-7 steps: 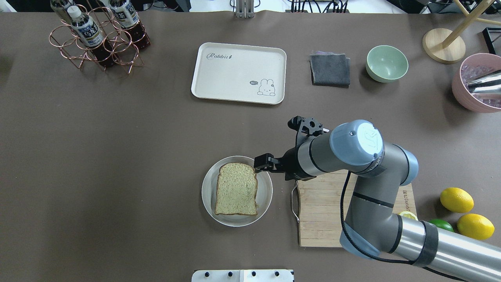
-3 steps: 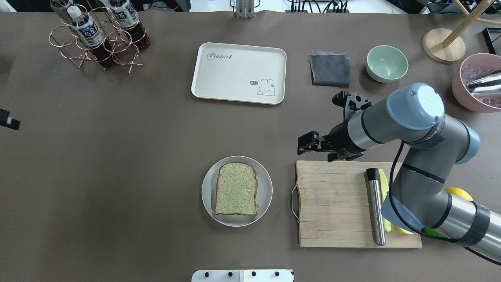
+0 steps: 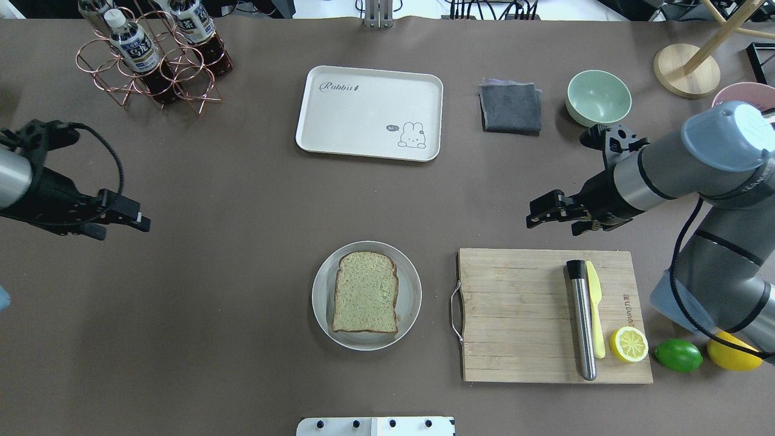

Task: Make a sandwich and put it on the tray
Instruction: 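Move the left gripper toward the white plate while the right arm withdraws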

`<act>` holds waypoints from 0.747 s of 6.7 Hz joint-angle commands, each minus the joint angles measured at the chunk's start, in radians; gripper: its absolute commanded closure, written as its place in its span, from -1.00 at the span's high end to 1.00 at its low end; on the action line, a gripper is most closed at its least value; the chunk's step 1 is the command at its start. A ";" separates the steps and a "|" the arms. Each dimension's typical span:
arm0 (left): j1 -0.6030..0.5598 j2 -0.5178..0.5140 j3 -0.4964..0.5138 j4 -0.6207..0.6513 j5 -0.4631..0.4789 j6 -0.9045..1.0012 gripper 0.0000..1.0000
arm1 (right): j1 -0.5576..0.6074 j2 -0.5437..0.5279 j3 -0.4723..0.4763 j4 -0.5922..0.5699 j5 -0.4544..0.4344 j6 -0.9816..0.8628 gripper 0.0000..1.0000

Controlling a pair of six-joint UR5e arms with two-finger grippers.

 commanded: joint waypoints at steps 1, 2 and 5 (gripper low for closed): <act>0.222 -0.117 0.007 -0.004 0.173 -0.184 0.86 | 0.151 -0.122 -0.004 -0.001 0.094 -0.223 0.99; 0.287 -0.169 0.025 0.002 0.188 -0.215 0.76 | 0.208 -0.183 -0.004 -0.001 0.121 -0.309 0.99; 0.311 -0.306 0.130 0.002 0.212 -0.222 0.25 | 0.262 -0.270 -0.006 0.002 0.130 -0.437 0.99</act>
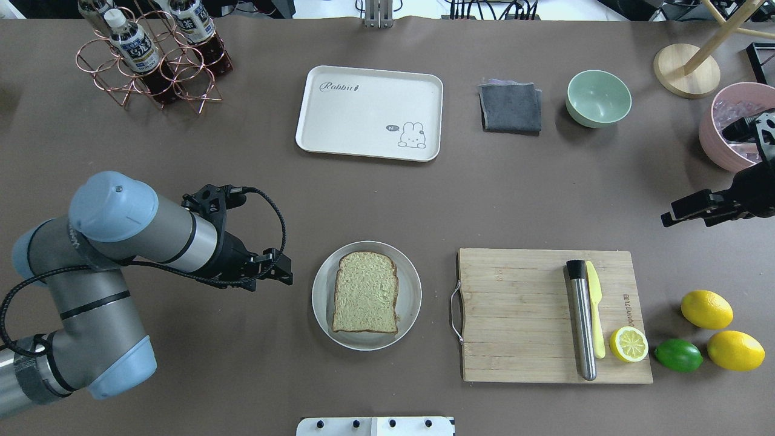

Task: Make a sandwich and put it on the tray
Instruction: 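Move the left gripper toward the white plate while the right arm withdraws, then lower the left gripper and grasp the white plate's rim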

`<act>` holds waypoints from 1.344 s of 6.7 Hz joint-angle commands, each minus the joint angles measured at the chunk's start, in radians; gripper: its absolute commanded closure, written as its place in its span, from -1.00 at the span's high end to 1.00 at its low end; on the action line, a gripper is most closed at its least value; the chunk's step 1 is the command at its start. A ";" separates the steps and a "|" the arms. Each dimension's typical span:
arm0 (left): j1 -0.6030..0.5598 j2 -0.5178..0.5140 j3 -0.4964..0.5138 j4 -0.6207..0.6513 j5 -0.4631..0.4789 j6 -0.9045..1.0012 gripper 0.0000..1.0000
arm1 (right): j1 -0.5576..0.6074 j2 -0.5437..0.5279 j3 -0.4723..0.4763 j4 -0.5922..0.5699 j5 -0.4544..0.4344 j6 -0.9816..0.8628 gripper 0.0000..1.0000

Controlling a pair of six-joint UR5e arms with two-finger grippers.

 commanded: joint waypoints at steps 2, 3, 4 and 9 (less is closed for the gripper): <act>0.065 -0.087 0.080 0.000 0.105 0.050 0.16 | 0.017 -0.046 0.006 0.007 0.002 -0.024 0.99; 0.067 -0.089 0.089 -0.002 0.107 0.051 0.02 | 0.016 -0.047 0.004 0.007 0.002 -0.024 0.99; 0.074 -0.089 0.092 -0.004 0.109 0.050 0.01 | 0.016 -0.047 0.003 0.007 0.002 -0.024 0.99; 0.114 -0.113 0.117 -0.007 0.166 0.048 -0.61 | 0.013 -0.054 -0.002 0.007 0.002 -0.024 0.99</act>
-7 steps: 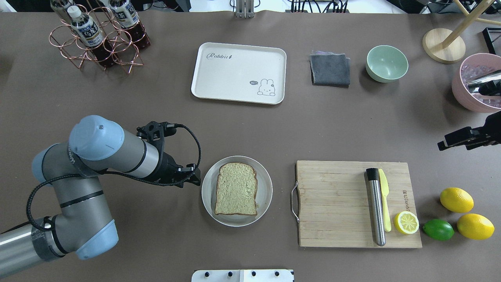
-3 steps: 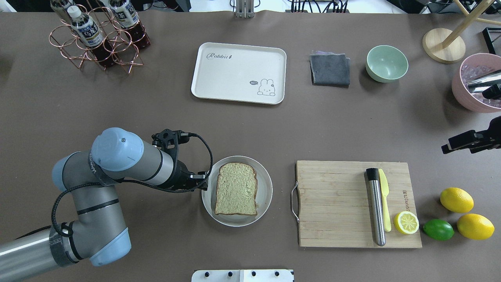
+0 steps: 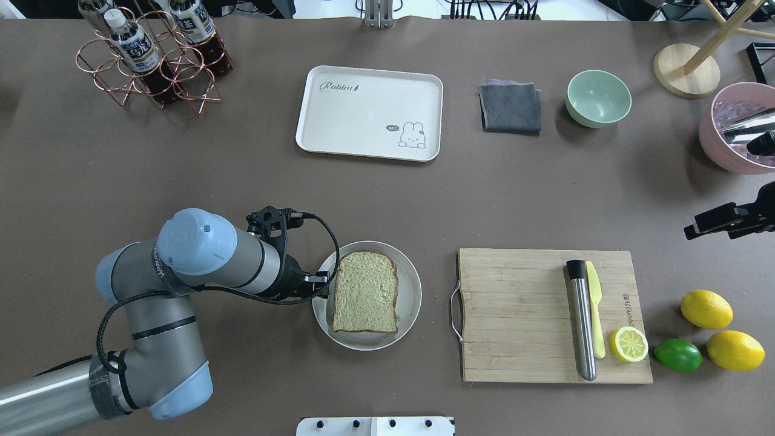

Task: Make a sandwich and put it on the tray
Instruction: 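Lower the left gripper and grasp the white plate's rim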

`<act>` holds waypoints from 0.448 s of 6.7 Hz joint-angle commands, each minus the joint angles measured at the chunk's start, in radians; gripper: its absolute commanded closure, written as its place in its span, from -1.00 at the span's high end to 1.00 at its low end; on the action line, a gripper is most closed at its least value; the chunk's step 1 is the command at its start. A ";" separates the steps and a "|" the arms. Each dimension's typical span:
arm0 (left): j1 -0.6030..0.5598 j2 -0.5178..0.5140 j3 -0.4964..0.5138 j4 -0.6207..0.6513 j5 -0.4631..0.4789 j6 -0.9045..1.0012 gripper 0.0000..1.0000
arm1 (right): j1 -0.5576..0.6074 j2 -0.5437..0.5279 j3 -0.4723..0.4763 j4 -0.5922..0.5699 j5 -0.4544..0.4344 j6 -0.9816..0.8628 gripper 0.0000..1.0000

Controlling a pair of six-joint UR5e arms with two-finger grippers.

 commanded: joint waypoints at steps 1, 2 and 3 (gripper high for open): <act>0.004 0.001 0.000 0.001 0.010 0.000 -0.98 | 0.000 -0.001 -0.001 0.000 0.000 0.000 0.99; 0.004 0.004 0.000 0.000 0.010 -0.002 -1.00 | 0.001 -0.006 0.002 0.000 0.000 0.000 0.99; 0.004 0.005 -0.002 0.000 0.008 -0.006 -1.00 | 0.003 -0.007 0.010 0.001 0.002 0.000 0.99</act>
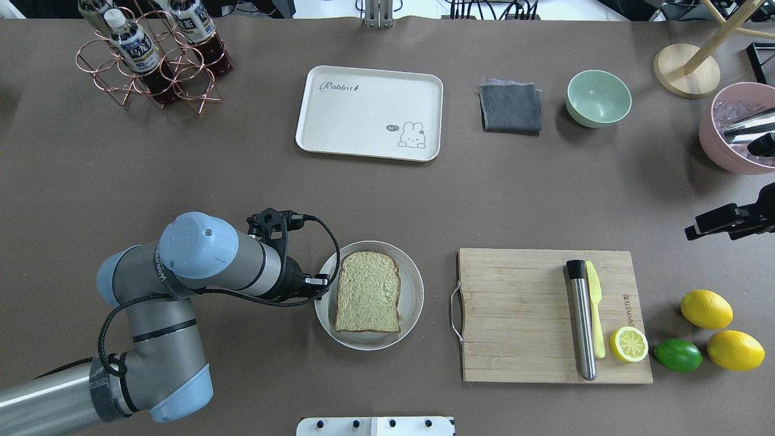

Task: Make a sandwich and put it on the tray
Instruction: 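Lower the left gripper and grasp the white plate's rim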

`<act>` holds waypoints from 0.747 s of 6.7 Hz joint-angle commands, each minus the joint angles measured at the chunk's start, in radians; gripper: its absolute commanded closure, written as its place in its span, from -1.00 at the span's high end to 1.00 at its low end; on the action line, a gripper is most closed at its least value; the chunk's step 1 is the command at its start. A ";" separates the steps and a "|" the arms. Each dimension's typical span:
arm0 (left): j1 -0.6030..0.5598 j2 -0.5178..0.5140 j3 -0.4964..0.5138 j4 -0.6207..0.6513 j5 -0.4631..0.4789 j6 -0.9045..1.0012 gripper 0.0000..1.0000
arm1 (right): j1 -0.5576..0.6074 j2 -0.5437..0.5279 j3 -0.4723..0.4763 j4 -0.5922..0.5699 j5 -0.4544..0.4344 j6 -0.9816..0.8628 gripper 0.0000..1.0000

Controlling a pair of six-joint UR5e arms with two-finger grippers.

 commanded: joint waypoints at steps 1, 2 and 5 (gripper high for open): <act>0.000 0.004 -0.006 -0.005 -0.005 -0.007 -1.00 | 0.008 -0.003 0.008 0.001 0.018 0.000 0.99; -0.006 0.004 -0.010 -0.011 -0.012 -0.010 -1.00 | 0.009 -0.003 0.020 0.001 0.018 0.000 0.99; -0.032 0.008 -0.006 -0.082 -0.015 -0.053 -1.00 | 0.005 -0.001 0.031 0.001 0.016 0.000 0.99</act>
